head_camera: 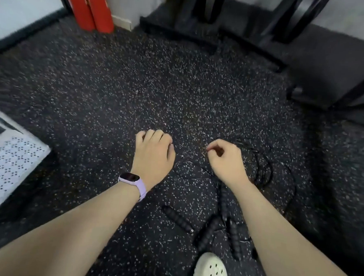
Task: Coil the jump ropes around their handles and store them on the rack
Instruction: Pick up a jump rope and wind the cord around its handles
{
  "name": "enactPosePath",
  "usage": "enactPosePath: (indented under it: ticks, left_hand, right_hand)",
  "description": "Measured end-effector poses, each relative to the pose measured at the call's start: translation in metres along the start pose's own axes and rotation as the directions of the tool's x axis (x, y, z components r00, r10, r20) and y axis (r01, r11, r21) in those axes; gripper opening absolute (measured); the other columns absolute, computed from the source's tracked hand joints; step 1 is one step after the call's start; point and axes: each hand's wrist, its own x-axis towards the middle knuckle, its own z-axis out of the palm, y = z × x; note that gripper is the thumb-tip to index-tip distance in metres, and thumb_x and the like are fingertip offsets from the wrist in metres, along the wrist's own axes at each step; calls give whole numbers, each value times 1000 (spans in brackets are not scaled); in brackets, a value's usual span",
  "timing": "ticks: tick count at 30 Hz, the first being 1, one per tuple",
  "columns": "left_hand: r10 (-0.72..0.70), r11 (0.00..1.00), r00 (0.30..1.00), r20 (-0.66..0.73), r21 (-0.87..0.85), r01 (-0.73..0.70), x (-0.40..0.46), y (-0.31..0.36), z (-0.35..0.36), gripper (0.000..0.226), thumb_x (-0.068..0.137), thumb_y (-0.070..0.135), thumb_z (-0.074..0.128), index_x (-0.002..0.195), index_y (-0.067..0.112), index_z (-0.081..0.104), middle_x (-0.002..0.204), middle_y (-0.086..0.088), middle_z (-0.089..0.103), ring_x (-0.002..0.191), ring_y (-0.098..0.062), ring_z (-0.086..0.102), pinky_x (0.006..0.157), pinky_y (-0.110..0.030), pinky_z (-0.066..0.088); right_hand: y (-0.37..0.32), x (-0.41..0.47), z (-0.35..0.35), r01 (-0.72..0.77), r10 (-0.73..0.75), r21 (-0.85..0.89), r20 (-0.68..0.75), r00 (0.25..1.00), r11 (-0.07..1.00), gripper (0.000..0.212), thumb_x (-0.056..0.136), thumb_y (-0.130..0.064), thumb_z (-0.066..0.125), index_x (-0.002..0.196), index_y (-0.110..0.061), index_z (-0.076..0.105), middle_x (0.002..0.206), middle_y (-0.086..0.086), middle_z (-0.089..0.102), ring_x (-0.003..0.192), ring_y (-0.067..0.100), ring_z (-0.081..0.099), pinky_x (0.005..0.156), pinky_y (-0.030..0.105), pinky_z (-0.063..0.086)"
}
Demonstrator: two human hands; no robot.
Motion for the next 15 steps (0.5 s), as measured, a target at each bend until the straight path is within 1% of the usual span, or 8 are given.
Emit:
enactPosePath:
  ticks: [4, 8, 10, 12, 14, 15]
  left_hand:
    - [9, 1000, 996, 88, -15, -8, -14, 5, 79, 18, 99, 28, 51, 100, 20, 67, 99, 5, 62, 98, -23, 54, 101, -42, 32]
    - [47, 999, 979, 200, -36, -41, -33, 5, 140, 19, 93, 27, 56, 105, 20, 68, 103, 4, 63, 100, -23, 55, 103, -43, 31]
    - [68, 997, 965, 253, -54, -56, -45, 3, 165, 23, 86, 23, 60, 107, 19, 68, 105, 3, 61, 101, -24, 54, 105, -43, 29]
    - [72, 996, 944, 322, -66, -53, -57, 2, 185, 31, 79, 22, 63, 109, 18, 66, 107, 2, 59, 104, -25, 53, 106, -44, 29]
    - [81, 996, 907, 413, -70, -57, -71, 1, 205, 39, 76, 26, 64, 114, 20, 63, 112, 3, 55, 107, -24, 50, 108, -43, 28]
    - [98, 995, 878, 469, -69, -75, -77, 1, 214, 42, 76, 28, 63, 118, 21, 61, 115, 3, 52, 110, -23, 48, 108, -42, 28]
  right_hand:
    - [83, -7, 26, -136, 137, 27, -60, 989, 990, 26, 90, -6, 58, 79, -28, 67, 69, -8, 68, 51, 0, 54, 49, 11, 39]
    - [148, -26, 59, -260, 260, 38, -19, 965, 965, 22, 88, -8, 59, 78, -26, 67, 62, -11, 65, 49, 1, 52, 50, 14, 39]
    - [175, -37, 75, -307, 307, 3, -2, 952, 952, 19, 85, -14, 60, 75, -28, 65, 63, -15, 66, 56, 2, 57, 53, 12, 40]
    - [199, -50, 88, -362, 363, -46, 11, 932, 931, 18, 84, -16, 61, 73, -30, 64, 64, -12, 67, 64, 2, 61, 59, 15, 44]
    - [221, -64, 96, -423, 425, -78, 13, 905, 903, 17, 85, -16, 63, 74, -29, 65, 65, -11, 67, 63, 3, 61, 61, 22, 47]
    - [231, -70, 99, -450, 452, -92, 6, 892, 888, 16, 86, -16, 63, 77, -29, 66, 65, -11, 67, 61, 5, 61, 62, 26, 49]
